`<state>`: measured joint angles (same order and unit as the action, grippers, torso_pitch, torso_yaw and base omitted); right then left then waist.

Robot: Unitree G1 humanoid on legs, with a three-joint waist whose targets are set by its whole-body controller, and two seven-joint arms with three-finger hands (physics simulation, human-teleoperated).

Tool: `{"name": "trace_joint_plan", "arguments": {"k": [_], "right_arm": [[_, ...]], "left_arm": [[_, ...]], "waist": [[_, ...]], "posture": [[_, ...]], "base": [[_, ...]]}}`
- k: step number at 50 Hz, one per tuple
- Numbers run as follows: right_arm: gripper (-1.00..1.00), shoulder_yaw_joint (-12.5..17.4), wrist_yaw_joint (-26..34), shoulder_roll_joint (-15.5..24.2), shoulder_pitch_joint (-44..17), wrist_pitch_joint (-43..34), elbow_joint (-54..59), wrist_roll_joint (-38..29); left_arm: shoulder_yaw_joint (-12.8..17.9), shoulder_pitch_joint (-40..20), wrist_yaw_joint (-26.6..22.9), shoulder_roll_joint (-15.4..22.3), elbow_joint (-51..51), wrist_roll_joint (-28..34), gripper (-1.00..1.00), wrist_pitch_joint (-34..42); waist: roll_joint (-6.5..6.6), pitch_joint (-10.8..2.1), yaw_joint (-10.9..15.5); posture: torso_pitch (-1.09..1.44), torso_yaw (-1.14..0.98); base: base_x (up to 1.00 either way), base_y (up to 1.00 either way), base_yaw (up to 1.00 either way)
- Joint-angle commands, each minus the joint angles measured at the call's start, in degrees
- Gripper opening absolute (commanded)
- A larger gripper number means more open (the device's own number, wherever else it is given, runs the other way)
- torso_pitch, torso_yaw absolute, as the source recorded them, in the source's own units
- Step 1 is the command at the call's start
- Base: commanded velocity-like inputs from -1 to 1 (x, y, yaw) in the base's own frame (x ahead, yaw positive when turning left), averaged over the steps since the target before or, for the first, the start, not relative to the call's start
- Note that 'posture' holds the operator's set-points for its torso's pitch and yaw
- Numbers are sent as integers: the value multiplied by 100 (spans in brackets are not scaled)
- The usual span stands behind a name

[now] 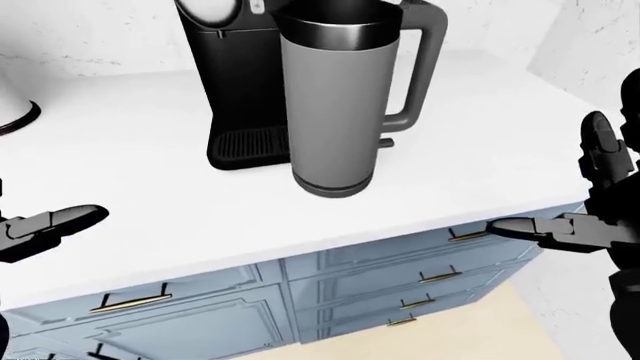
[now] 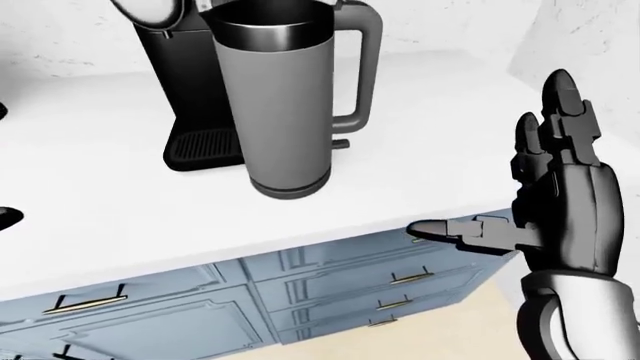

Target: Close the lid of the electric kettle.

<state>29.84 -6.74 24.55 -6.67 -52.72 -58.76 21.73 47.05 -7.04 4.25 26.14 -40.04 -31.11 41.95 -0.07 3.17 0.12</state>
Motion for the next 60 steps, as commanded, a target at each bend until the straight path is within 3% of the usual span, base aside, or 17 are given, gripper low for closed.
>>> {"name": "trace_joint_plan", "arguments": {"k": [1, 16, 22, 41, 60], "right_arm": [[100, 75, -45, 84, -66, 172, -124, -8], [100, 98, -109, 144, -118, 141, -124, 82], [100, 71, -115, 139, -122, 150, -124, 70], [100, 39, -134, 121, -95, 204, -124, 66], [100, -41, 91, -49, -153, 207, -124, -252]], "left_arm": [[41, -74, -9, 97, -165, 8, 100, -187], [122, -81, 21, 165, -205, -2, 100, -121], [85, -84, -35, 150, -164, 165, 100, -171], [111, -119, -33, 145, -219, 132, 100, -95], [171, -119, -10, 185, -257, 84, 100, -36]], "waist": [[18, -90, -4], [26, -29, -6], [22, -112, 9], [57, -822, 5], [92, -1772, 10]], "posture": [[0, 0], [0, 0], [-4, 0], [-23, 0], [-42, 0]], "base": [[0, 0, 0], [0, 0, 0], [0, 0, 0], [0, 0, 0], [0, 0, 0]]}}
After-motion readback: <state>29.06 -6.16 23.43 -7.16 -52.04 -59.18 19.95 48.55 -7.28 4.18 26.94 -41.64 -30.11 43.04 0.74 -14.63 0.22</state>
